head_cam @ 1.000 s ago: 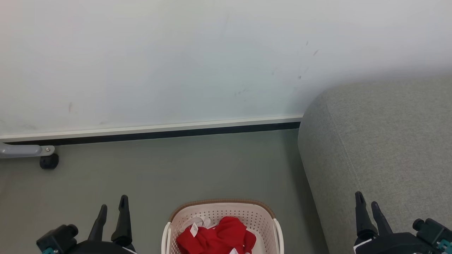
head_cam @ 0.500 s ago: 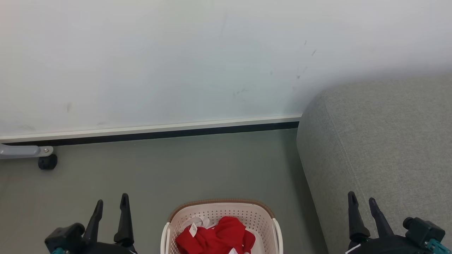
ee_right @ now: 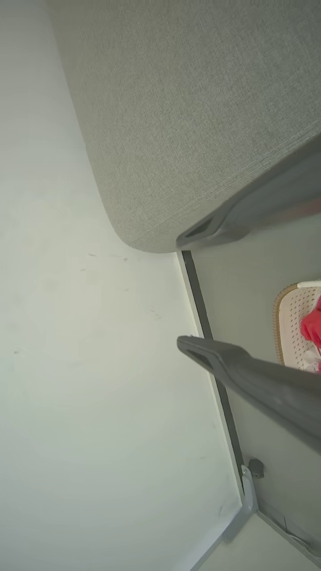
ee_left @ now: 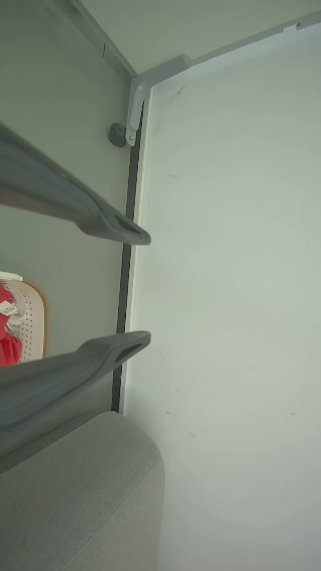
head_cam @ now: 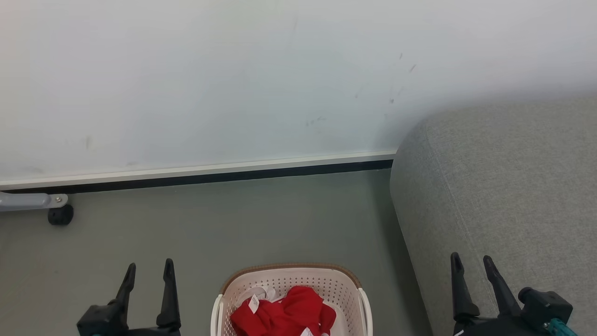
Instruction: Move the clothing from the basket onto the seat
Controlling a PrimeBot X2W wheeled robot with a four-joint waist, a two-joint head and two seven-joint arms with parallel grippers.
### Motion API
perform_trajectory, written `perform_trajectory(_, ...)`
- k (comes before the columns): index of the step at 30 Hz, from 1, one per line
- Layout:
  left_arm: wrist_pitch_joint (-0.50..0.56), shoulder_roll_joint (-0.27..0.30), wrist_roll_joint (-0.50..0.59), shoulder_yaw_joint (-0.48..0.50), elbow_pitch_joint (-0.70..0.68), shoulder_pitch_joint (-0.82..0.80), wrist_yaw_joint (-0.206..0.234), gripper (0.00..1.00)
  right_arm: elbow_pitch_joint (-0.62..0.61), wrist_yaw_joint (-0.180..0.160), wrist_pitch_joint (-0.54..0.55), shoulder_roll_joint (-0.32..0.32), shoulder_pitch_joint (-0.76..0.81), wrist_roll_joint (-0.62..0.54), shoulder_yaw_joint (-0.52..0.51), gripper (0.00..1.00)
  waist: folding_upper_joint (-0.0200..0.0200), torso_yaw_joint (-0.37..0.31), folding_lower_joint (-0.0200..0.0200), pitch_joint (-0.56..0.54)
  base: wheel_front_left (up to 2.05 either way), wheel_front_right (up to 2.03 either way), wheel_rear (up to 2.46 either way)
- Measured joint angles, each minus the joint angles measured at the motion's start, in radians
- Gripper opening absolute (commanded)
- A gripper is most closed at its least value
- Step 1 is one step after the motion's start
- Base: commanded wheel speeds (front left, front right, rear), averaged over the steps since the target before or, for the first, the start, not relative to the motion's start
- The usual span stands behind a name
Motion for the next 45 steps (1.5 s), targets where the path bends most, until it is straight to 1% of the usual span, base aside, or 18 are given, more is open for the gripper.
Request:
perform_trajectory(10,-0.034,0.004,0.122,-0.009,-0.002,0.001,0.016,1.0,-0.009,-0.017,-0.035,-0.006,0.001,-0.124,0.028,1.0,0.0,-0.003,-0.0002,0.002,0.0,0.0,0.0)
perform_trajectory(14,-0.044,0.004,0.164,-0.011,-0.004,0.003,0.016,1.0,-0.013,-0.023,-0.045,-0.007,0.002,-0.167,0.041,1.0,0.0,-0.005,-0.0002,0.002,0.0,0.0,0.0)
perform_trajectory(23,-0.044,-0.001,0.163,-0.007,-0.001,0.012,0.015,1.0,-0.012,-0.023,-0.045,-0.007,0.003,-0.176,0.04,1.0,0.0,-0.006,-0.0002,0.001,0.0,0.0,0.0)
perform_trajectory(34,-0.044,-0.005,0.163,-0.002,0.007,0.013,-0.001,1.0,-0.009,-0.021,-0.045,-0.007,0.006,-0.177,0.035,1.0,0.0,-0.004,-0.0002,-0.005,0.0,0.0,0.0)
perform_trajectory(45,-0.044,-0.006,0.163,0.007,0.001,0.025,-0.005,1.0,-0.014,-0.016,-0.045,-0.005,0.022,-0.184,0.031,1.0,0.0,-0.004,-0.0001,0.004,0.0,0.0,0.0)
